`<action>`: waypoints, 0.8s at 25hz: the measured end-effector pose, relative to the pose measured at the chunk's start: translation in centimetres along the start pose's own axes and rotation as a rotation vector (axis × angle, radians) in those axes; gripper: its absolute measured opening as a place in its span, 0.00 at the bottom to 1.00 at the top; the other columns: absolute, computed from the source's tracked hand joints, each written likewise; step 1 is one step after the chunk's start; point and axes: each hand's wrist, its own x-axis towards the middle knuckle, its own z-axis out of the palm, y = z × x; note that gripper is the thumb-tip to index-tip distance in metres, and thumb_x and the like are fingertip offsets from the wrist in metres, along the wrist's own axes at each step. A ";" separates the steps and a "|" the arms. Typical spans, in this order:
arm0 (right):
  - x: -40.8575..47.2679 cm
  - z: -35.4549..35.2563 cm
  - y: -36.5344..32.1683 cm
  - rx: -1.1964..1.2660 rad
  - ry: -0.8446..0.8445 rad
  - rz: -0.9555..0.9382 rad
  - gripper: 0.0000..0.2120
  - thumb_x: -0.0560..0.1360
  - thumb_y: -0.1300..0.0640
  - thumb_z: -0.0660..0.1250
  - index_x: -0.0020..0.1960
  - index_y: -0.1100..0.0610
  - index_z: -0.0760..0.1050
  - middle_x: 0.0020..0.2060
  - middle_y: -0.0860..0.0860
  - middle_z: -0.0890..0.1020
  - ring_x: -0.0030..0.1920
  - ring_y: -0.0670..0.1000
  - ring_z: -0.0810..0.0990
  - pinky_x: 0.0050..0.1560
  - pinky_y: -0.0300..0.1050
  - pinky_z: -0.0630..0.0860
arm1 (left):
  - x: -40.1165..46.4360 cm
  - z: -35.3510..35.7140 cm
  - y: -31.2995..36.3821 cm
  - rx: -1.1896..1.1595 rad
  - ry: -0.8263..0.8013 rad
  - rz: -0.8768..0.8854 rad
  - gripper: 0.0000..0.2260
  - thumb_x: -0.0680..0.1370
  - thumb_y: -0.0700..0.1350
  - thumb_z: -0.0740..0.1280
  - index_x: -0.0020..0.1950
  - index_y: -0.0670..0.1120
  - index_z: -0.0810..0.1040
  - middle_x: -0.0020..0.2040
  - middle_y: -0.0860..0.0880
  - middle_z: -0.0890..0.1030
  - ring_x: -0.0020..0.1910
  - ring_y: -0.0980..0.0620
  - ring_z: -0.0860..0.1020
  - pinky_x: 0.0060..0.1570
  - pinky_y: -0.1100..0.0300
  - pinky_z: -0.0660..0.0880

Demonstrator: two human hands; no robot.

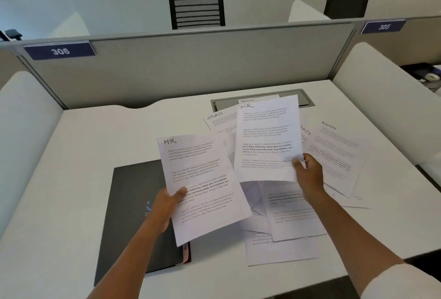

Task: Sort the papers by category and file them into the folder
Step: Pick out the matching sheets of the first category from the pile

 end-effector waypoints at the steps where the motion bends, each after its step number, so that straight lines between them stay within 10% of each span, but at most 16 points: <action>1: -0.3 -0.2 -0.2 0.043 0.006 0.002 0.07 0.79 0.57 0.65 0.56 0.54 0.78 0.57 0.50 0.81 0.58 0.54 0.78 0.56 0.49 0.77 | 0.0 0.2 0.0 0.012 -0.007 0.005 0.11 0.78 0.42 0.69 0.59 0.42 0.79 0.51 0.44 0.86 0.48 0.43 0.85 0.47 0.46 0.82; 6: -2.5 0.0 -0.7 0.172 -0.007 0.002 0.08 0.79 0.57 0.65 0.57 0.56 0.78 0.54 0.51 0.82 0.52 0.51 0.80 0.45 0.40 0.76 | 0.1 2.0 0.6 0.087 -0.060 0.021 0.10 0.79 0.42 0.68 0.59 0.43 0.79 0.52 0.44 0.85 0.47 0.44 0.85 0.48 0.47 0.82; 20: -8.9 2.6 3.2 -0.007 -0.256 -0.041 0.09 0.77 0.57 0.67 0.57 0.55 0.79 0.53 0.47 0.83 0.53 0.49 0.81 0.52 0.46 0.80 | 0.0 5.9 1.3 -0.002 -0.185 0.040 0.17 0.75 0.47 0.72 0.61 0.43 0.79 0.55 0.44 0.85 0.52 0.41 0.84 0.56 0.40 0.78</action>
